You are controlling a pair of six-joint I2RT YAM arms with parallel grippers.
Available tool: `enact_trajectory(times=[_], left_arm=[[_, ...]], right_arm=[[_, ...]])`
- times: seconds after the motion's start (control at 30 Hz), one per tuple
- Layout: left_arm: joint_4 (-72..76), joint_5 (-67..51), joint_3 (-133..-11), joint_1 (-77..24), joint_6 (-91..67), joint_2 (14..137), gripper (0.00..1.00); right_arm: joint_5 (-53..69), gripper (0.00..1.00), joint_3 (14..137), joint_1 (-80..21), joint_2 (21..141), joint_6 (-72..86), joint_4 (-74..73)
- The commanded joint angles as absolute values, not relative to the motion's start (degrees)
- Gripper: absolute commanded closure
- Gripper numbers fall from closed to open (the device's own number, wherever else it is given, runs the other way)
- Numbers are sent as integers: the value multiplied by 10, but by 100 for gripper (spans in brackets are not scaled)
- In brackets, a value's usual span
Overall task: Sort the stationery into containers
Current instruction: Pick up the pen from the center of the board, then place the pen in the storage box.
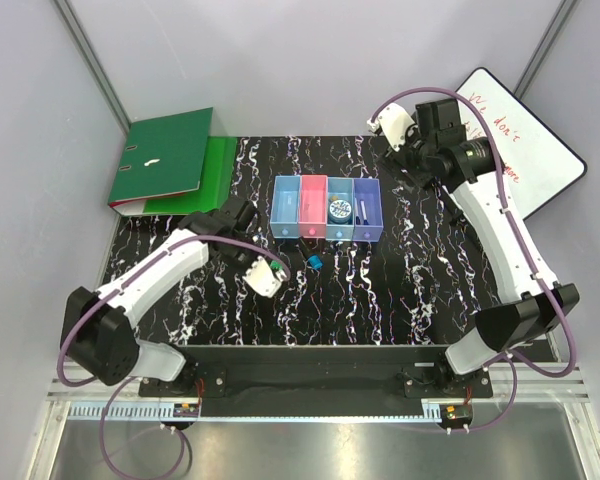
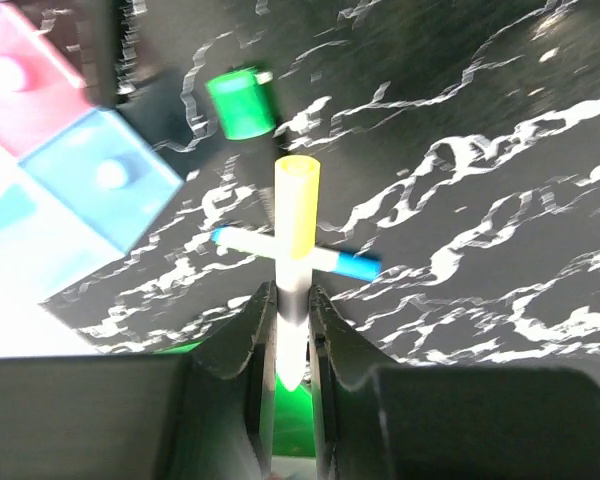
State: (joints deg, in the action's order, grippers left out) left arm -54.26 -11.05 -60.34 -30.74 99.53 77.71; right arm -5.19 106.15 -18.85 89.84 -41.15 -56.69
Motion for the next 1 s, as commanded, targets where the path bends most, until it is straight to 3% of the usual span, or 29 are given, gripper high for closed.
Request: enact_trajectory(times=[0.0,0.2,0.4,0.6,0.97], left_arm=[[-533,-119,-725,-311,985,825,100],[-528,-67,-937,-309,570,990,100],[-531,-61,-986,-309,335,1037,100],[-554,-47,-1054,-299,160,1085,100],[-555,-180,-1183,-225,-26,1228,100]], right_arm=[[-68,17,1060,-192,872,-418,-543],[-66,17,1044,-192,856,-418,-542],[-66,17,1026,-192,844,-419,-540],[-67,17,1016,-192,837,-415,-539],[-68,17,926,-192,786,-398,-492]])
